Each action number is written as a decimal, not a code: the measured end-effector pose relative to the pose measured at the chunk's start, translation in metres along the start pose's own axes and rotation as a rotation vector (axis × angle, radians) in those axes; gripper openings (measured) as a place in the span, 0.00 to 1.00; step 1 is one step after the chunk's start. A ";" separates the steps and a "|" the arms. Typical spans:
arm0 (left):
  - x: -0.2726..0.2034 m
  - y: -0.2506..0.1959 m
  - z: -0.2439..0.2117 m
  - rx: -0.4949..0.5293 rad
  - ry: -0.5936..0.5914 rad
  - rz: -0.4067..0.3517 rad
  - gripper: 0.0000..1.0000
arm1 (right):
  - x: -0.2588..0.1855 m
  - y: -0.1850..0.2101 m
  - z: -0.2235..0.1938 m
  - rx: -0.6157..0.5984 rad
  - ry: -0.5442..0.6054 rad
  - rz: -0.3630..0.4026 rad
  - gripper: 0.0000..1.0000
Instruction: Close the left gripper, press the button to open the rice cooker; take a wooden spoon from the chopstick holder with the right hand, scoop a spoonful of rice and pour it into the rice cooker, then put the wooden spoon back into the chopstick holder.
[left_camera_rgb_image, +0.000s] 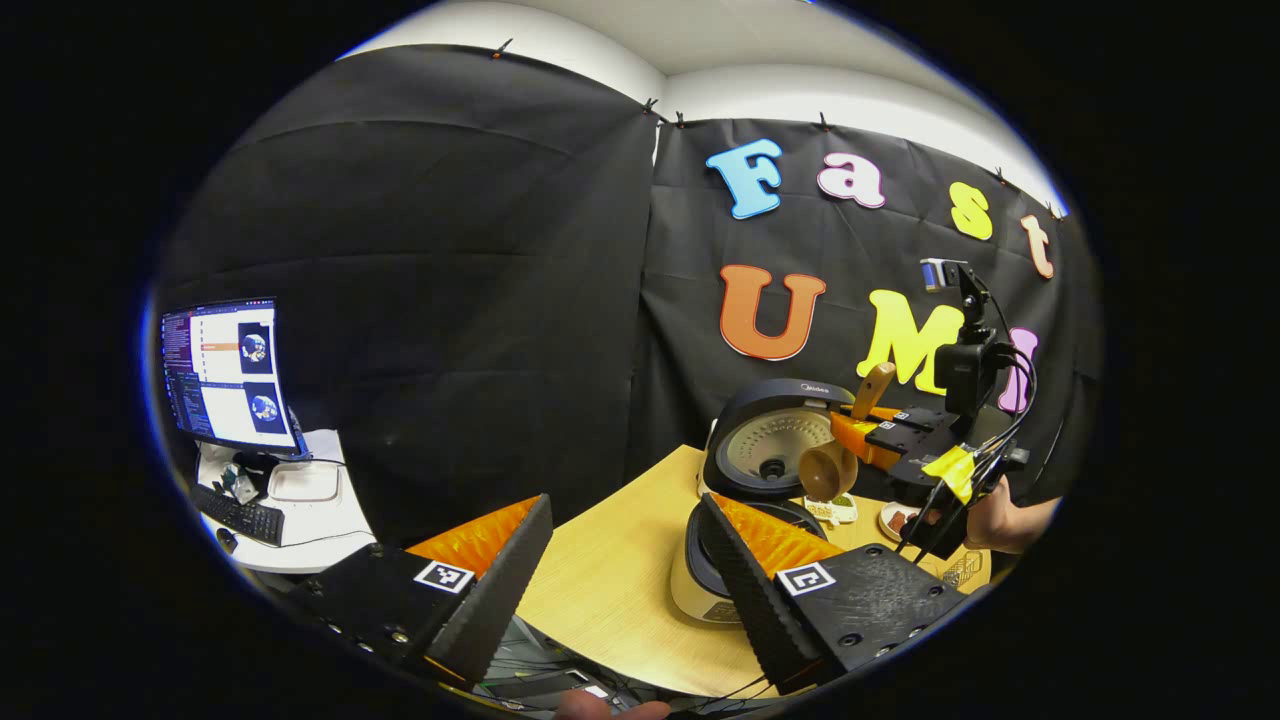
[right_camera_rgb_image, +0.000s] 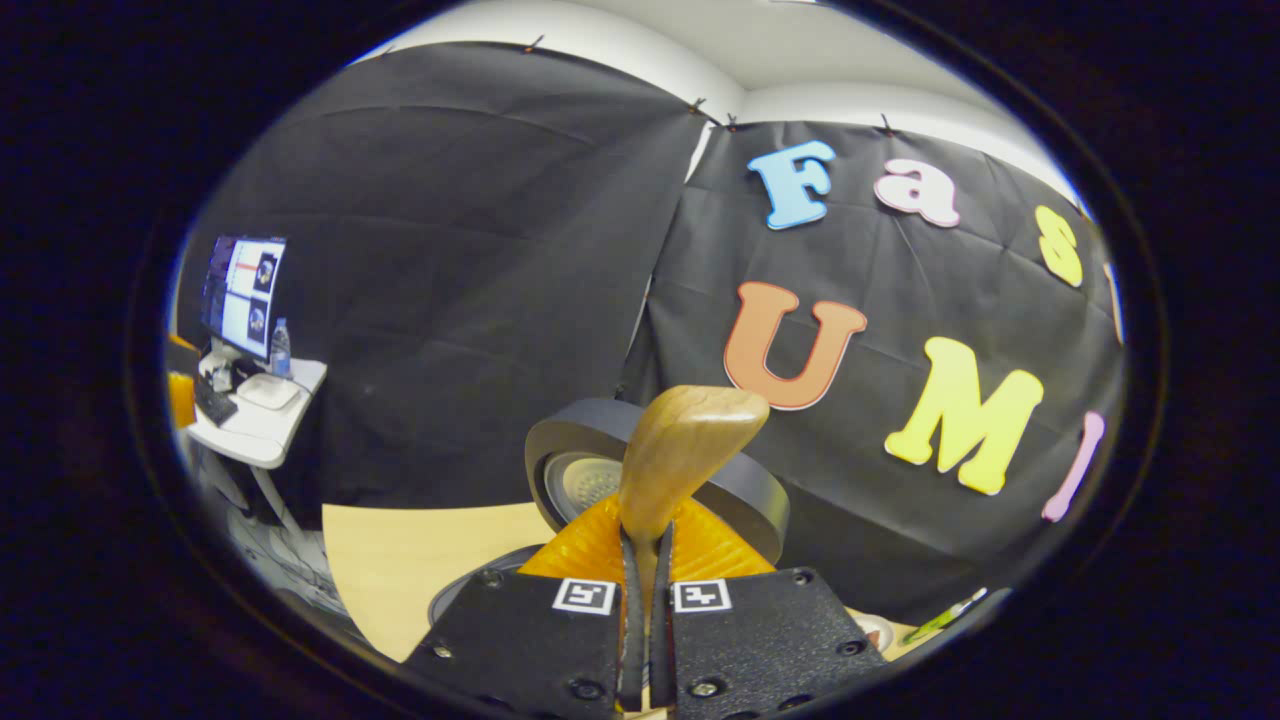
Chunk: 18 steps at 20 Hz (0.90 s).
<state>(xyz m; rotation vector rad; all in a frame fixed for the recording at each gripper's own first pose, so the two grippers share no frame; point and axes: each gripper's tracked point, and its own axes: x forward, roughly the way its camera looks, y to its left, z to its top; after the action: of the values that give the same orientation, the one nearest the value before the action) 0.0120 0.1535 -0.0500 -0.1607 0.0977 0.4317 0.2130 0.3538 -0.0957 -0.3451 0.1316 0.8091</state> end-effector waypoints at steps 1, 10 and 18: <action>0.001 -0.002 0.001 -0.001 -0.003 -0.013 0.95 | -0.004 -0.003 0.001 0.044 0.007 -0.006 0.08; 0.030 -0.069 0.007 0.007 -0.008 -0.232 0.98 | -0.088 -0.086 -0.002 0.357 0.027 -0.171 0.08; 0.041 -0.173 0.006 0.061 0.003 -0.466 0.95 | -0.188 -0.212 -0.071 0.525 0.074 -0.497 0.08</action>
<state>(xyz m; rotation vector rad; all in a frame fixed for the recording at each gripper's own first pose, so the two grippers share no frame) 0.1225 0.0164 -0.0258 -0.1188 0.0738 -0.0364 0.2398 0.0648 -0.0631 0.0932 0.3065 0.2500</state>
